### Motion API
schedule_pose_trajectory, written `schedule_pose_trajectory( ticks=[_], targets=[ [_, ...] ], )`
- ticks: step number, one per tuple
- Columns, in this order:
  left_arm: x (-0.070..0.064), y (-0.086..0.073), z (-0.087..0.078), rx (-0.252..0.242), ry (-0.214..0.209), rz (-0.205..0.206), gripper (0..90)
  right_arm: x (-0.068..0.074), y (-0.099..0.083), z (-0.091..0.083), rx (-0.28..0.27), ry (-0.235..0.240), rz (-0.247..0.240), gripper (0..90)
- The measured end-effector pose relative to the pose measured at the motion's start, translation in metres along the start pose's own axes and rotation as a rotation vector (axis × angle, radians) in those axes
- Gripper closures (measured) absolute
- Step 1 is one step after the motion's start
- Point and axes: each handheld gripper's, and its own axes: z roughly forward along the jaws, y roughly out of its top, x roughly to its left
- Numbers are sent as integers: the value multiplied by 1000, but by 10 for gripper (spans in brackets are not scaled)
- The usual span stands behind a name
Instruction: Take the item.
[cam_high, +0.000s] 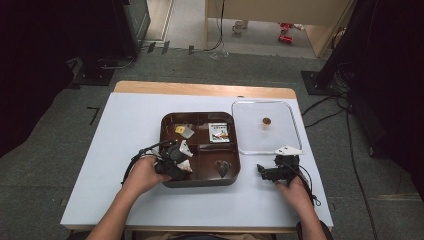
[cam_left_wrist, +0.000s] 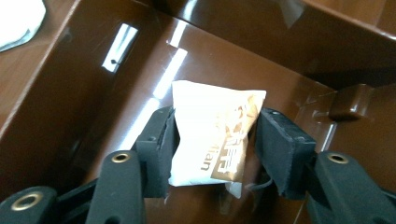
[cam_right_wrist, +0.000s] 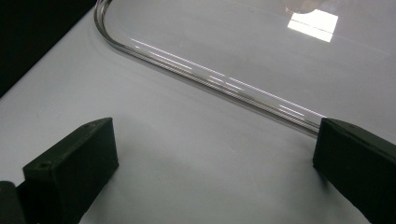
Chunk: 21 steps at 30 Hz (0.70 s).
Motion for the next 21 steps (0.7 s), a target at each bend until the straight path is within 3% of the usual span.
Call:
schedule_pose_trajectory(
  ticks=[2, 4, 7, 10, 21],
  targets=[
    [0, 0, 0, -8, 5, -2, 542, 0, 0, 0, 0, 0, 0, 0],
    [0, 1, -1, -7, 6, -15, 647, 0, 0, 0, 0, 0, 0, 0],
    [1, 1, -2, -11, 41, -37, 708, 0, 0, 0, 0, -1, 0, 0],
    [2, 1, -3, -14, 48, -41, 745, 0, 0, 0, 0, -1, 0, 0],
    [8, -2, -11, -76, -11, -80, 780, 0, 0, 0, -2, -1, -2, 0]
  ],
)
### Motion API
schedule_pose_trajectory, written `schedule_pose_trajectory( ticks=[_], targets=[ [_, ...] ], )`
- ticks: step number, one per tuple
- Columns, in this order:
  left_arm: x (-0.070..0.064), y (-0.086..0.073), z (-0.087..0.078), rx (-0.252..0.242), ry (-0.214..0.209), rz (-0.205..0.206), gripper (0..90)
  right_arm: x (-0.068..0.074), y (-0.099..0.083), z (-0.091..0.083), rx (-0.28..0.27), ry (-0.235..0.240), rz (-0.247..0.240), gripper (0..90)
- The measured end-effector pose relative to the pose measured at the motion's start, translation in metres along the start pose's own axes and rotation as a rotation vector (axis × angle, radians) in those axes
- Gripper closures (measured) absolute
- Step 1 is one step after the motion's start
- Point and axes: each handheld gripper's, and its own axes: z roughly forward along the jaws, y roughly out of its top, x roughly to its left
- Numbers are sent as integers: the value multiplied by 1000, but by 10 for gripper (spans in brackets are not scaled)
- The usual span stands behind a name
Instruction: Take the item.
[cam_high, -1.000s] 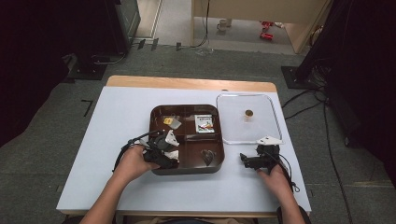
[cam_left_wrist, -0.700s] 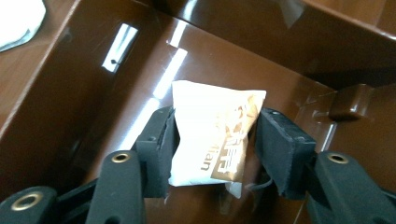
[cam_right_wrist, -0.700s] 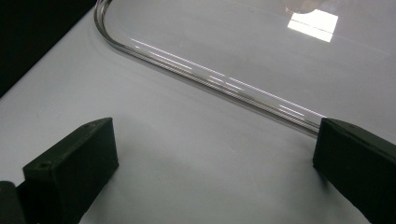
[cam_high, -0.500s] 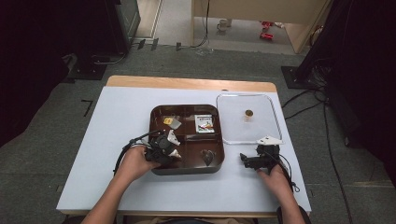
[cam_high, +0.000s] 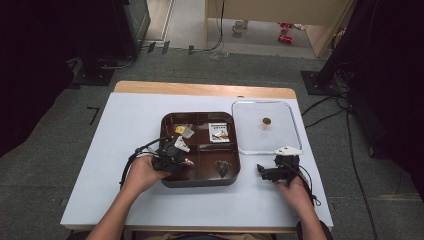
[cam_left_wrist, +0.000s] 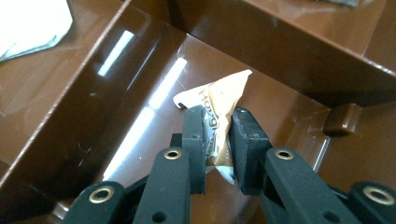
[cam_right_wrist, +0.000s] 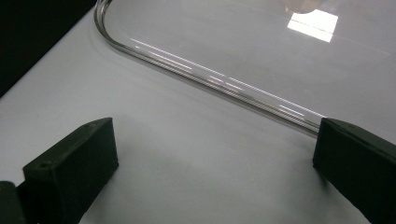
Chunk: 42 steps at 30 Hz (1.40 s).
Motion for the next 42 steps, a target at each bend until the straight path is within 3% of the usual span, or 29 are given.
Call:
schedule_pose_trajectory(
  ticks=[27, 28, 42],
  targets=[
    [21, -13, -32, -164, 4, -82, 784, 0, 0, 0, 0, 0, 3, 0],
    [22, -13, -35, -186, 3, -91, 784, 0, 0, 0, 0, 1, 2, 0],
    [34, -25, -53, -263, -8, -156, 785, 0, 0, 0, 0, 1, 3, 0]
  ],
)
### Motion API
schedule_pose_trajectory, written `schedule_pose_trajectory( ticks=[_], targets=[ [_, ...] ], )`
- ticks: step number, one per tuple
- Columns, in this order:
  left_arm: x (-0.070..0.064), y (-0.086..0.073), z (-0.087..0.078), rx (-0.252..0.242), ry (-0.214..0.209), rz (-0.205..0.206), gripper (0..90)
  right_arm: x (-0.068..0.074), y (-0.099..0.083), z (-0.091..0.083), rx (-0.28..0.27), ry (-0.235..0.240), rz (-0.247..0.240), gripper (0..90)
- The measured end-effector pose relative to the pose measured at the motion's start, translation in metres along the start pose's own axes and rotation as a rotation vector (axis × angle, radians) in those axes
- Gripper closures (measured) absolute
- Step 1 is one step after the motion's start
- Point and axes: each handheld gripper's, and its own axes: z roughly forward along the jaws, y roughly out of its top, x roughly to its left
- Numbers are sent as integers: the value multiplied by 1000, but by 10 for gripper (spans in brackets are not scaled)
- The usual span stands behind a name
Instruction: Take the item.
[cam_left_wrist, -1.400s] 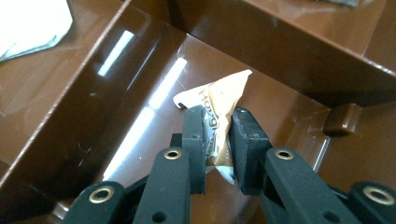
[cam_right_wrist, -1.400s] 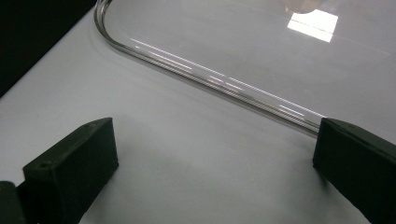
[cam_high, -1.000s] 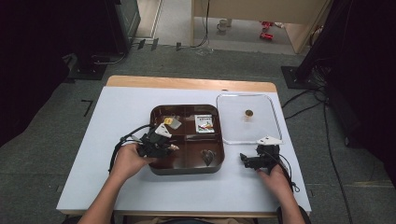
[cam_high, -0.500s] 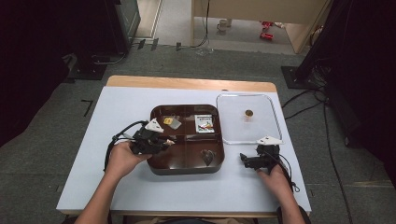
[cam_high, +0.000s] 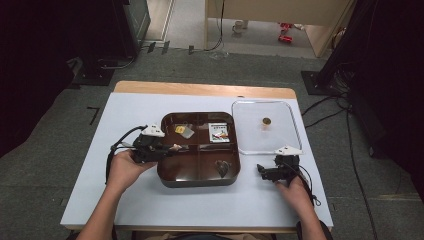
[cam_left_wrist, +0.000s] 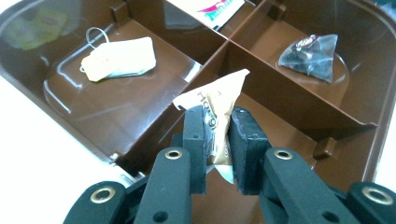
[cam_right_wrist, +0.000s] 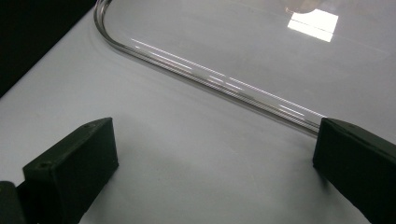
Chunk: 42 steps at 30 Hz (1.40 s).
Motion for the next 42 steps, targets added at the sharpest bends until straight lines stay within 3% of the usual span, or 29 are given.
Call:
schedule_pose_trajectory(
  ticks=[12, 21, 42],
  targets=[
    [11, -3, -19, -50, 29, -40, 785, 0, 0, 0, 0, 0, 0, 0],
    [26, -11, -39, -116, 36, -103, 784, 0, 0, 0, 0, 0, -1, 0],
    [52, -30, -57, -124, 105, -179, 783, 0, 0, 0, 1, 0, 0, 0]
  ],
)
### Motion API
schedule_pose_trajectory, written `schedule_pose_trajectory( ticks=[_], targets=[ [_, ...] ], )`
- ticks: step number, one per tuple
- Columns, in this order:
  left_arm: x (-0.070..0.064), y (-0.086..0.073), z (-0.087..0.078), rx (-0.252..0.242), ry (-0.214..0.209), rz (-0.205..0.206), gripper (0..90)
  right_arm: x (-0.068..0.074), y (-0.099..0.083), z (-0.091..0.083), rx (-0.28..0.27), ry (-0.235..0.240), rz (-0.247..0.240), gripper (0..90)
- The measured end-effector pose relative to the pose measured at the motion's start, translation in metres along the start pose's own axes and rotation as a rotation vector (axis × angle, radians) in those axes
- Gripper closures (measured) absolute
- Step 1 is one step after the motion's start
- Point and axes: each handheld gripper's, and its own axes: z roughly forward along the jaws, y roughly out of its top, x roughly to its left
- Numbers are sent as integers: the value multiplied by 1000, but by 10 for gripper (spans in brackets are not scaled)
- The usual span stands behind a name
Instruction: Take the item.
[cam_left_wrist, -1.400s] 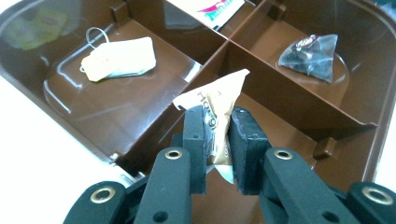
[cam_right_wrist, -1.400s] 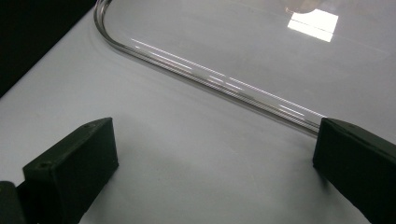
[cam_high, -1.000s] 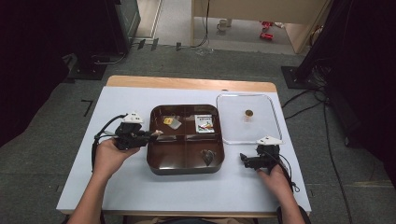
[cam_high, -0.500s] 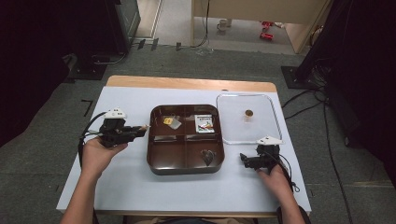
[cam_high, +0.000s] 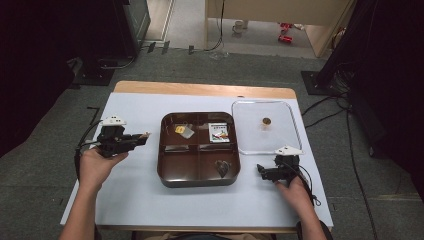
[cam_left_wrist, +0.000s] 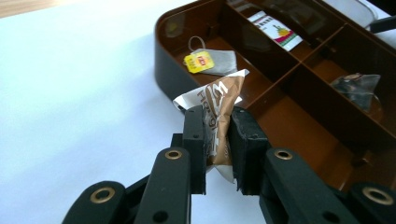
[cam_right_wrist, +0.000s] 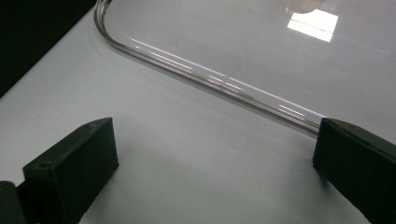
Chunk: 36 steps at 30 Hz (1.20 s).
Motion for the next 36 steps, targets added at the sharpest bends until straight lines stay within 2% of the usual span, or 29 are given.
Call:
schedule_pose_trajectory(
  ticks=[3, 7, 12, 16, 19, 22, 24, 27, 33, 36],
  targets=[
    [7, -5, 3, 11, 14, -17, 782, 0, 0, 0, 0, 0, -1, 0],
    [12, -8, 7, 29, 29, -14, 780, 0, 0, 0, 0, 0, 0, 0],
    [21, -15, 14, 45, 42, -39, 779, 0, 0, 0, 0, 0, 0, 0],
    [26, -18, 21, 69, 51, -50, 776, 0, 0, 0, 0, 0, -1, 0],
    [27, -19, 26, 69, 55, -57, 774, 0, 0, 0, 0, 0, 0, 0],
    [27, -19, 32, 80, 64, -49, 772, 0, 0, 0, 0, 0, 0, 0],
    [27, -20, 35, 80, 61, -50, 770, 0, 0, 0, 0, 0, 0, 0],
    [32, -22, 40, 94, 35, -77, 769, 0, 0, 0, -1, 0, 0, 0],
    [32, -24, 47, 110, 43, -73, 765, 0, 0, 0, -1, 0, 0, 0],
    [33, -26, 52, 133, 34, -78, 763, 0, 0, 0, -2, 0, 0, 0]
  ],
)
